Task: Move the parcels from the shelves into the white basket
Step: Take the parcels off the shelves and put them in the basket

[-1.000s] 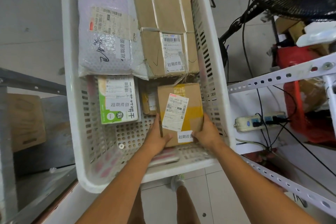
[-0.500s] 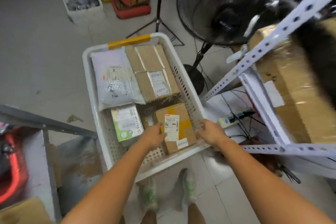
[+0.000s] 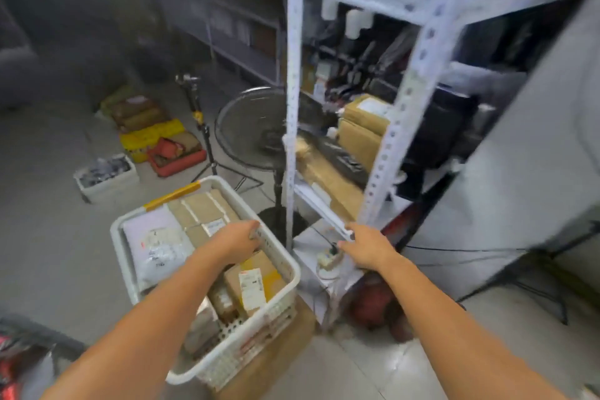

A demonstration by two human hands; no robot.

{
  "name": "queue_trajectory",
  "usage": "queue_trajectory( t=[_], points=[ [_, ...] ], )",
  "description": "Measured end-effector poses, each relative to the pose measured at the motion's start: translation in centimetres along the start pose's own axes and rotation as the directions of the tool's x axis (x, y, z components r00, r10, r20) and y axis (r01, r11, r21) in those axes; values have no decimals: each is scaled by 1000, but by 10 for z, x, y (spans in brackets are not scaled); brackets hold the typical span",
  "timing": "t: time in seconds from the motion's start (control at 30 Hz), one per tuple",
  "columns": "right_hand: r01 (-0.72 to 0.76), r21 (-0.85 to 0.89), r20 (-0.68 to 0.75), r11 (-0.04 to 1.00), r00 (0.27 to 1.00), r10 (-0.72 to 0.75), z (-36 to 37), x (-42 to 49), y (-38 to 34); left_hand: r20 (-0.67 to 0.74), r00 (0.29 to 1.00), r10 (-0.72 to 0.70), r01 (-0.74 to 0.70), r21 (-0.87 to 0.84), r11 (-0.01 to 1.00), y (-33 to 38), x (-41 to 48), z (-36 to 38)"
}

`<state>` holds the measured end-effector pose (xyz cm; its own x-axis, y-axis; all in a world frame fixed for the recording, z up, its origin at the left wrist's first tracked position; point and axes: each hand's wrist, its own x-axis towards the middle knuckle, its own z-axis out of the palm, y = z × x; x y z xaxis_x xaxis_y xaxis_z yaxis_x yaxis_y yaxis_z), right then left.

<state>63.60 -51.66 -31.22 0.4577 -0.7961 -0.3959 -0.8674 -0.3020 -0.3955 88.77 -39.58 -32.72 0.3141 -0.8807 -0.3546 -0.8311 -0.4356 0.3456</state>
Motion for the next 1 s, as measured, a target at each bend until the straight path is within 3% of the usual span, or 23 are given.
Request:
queue_trajectory(
  t=[0.13, 0.27, 0.47, 0.57, 0.73, 0.87, 1.0],
  points=[
    [-78, 92, -140, 993, 986, 91, -43, -73, 88, 63, 992, 112, -118, 94, 989, 92, -18, 8],
    [-257, 191, -207, 947, 933, 295, -81, -149, 190, 134, 943, 304, -323, 153, 934, 210, -25, 31],
    [-483, 331, -308, 811, 757, 577, -115, -262, 316, 255, 764, 592, -641, 197, 742, 408, -24, 78],
    [-586, 416, -327, 695, 617, 716, -116, -318, 364, 334, 639, 693, -765, 183, 617, 504, -27, 114],
    [-674, 613, -253, 412, 326, 911, -87, -402, 404, 441, 358, 823, -933, 129, 337, 625, -60, 181],
    [-673, 707, -183, 219, 125, 975, -45, -471, 398, 512, 97, 854, -995, 76, 67, 677, -121, 228],
    [-616, 787, -106, 45, -63, 992, 13, -542, 369, 576, -107, 810, -994, -35, -107, 689, -204, 275]
  ],
)
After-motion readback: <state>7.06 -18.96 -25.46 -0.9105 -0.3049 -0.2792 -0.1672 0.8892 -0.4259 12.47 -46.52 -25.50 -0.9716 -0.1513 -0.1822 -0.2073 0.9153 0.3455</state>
